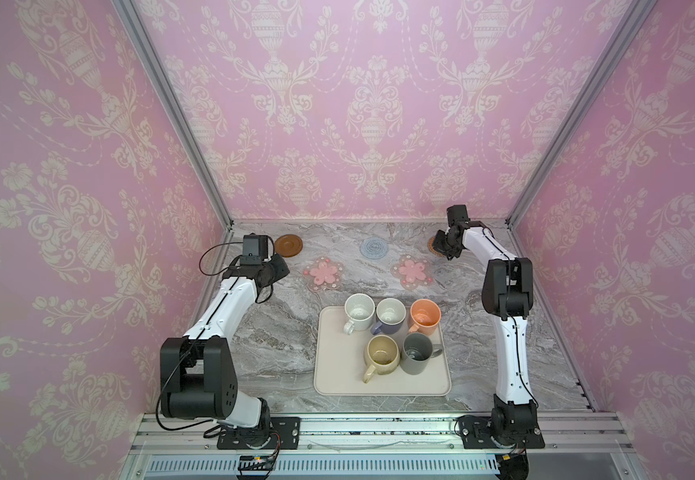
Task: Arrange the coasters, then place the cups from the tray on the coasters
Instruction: 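Move left gripper toward wooden coaster while right gripper lifts from wicker coaster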
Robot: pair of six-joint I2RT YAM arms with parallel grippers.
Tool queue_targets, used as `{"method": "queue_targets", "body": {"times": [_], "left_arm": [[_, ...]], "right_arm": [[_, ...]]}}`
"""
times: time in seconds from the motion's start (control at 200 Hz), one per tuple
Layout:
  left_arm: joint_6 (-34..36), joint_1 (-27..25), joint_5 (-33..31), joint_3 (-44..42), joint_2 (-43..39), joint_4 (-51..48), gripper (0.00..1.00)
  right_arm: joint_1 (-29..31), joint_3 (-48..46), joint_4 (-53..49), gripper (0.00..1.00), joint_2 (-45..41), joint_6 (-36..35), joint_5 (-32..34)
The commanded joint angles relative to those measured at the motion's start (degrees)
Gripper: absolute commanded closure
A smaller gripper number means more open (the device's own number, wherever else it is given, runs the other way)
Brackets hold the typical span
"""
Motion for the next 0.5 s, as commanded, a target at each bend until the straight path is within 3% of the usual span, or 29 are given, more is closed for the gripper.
{"method": "queue_targets", "body": {"times": [0.0,0.32,0.495], "left_arm": [[-1.0,-1.2,0.4,1.7,1.1,-0.6,0.66],[-1.4,-4.3,1.3,3.3,2.5,-0.7,0.65],[-1.6,-6.0,1.8,3.8,2.8,-0.7,0.65]], "right_arm": [[-0.3,-2.5,0.5,0.74,-1.6,-0.8,-1.9],[-0.2,-17.9,10.1,0.58,-15.0,-2.3,-2.7],[-0.3,-23.6,13.0,0.55,-20.4,-3.2,-2.9]]}}
